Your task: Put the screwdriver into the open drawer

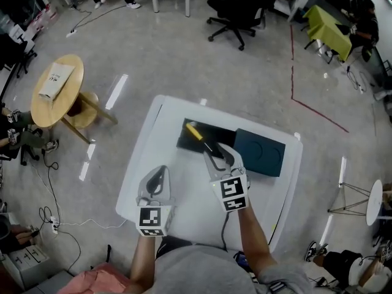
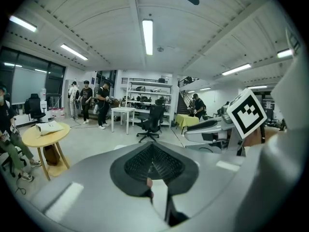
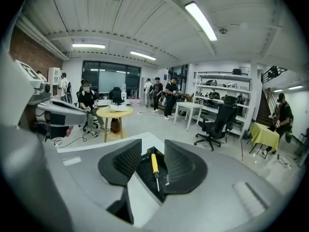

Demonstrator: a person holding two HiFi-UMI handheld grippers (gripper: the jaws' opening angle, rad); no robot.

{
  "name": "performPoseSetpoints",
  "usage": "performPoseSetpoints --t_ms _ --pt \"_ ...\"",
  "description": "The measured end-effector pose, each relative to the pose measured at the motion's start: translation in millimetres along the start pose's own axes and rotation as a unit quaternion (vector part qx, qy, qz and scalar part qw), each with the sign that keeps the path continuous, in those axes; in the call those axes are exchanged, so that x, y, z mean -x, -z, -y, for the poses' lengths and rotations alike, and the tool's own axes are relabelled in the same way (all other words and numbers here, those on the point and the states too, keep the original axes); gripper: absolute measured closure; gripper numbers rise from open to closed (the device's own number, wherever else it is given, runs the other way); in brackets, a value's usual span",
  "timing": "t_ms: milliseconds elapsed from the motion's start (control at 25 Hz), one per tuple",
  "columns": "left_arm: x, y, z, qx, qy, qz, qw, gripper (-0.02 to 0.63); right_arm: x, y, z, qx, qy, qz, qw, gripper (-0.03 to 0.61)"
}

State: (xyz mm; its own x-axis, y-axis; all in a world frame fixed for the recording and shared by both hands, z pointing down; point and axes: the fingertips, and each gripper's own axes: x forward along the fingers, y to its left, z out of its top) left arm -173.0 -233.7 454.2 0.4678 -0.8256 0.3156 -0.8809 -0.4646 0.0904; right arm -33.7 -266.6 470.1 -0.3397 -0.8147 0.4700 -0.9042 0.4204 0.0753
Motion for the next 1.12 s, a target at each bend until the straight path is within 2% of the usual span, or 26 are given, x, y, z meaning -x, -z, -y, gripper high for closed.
performPoseSetpoints --t_ms 600,720,1120 --pt "48 -25 55 -0.024 0.026 0.039 0.9986 0.603 110 4 6 -0.045 0.065 0.071 0.994 0.473" --pt "60 -26 70 -0.028 0.03 0.043 0.9982 0.601 133 6 5 -0.048 0.072 0.081 0.993 0.5" --pt "94 -17 121 -0.041 0.05 0.046 0.9968 0.601 195 39 2 -0.057 0.098 0.087 0.99 0.526"
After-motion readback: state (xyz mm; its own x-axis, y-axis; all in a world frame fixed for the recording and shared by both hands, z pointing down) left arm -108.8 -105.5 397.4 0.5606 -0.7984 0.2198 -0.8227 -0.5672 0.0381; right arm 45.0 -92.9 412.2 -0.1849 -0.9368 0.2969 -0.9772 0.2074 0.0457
